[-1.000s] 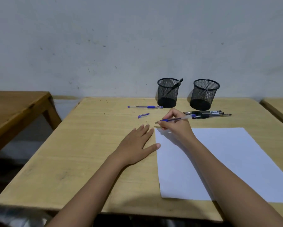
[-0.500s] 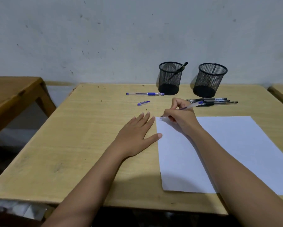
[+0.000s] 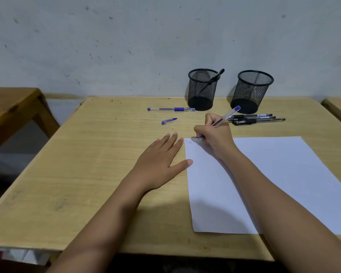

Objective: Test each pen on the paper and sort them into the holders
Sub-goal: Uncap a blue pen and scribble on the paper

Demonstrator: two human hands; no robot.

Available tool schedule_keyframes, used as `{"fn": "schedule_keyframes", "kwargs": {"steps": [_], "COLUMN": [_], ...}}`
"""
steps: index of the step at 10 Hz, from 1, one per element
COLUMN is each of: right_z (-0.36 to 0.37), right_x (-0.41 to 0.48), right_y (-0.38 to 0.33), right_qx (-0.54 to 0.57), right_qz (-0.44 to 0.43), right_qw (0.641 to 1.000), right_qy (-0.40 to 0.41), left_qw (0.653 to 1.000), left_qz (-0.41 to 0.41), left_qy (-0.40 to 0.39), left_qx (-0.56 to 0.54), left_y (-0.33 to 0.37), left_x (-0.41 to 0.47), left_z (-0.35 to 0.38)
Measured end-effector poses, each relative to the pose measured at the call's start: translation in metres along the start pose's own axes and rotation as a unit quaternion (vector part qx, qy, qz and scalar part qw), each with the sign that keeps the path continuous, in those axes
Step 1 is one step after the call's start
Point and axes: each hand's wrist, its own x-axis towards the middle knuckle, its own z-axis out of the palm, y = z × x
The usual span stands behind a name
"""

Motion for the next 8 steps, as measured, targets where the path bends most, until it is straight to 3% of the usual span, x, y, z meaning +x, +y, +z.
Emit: {"fn": "schedule_keyframes", "kwargs": {"steps": [8], "right_z": [-0.0032], "right_x": [0.004], "right_y": [0.0046], "right_qx": [-0.044], "right_qz": [-0.008], "right_qw": [0.999], "right_qy": [0.0], "left_qw": [1.0], "left_qz": [-0.006], "left_qy": [0.0], "left_qx": [-0.002], "left_y": [0.0015], "left_x": [-0.0003], "left_z": [-0.0018]}}
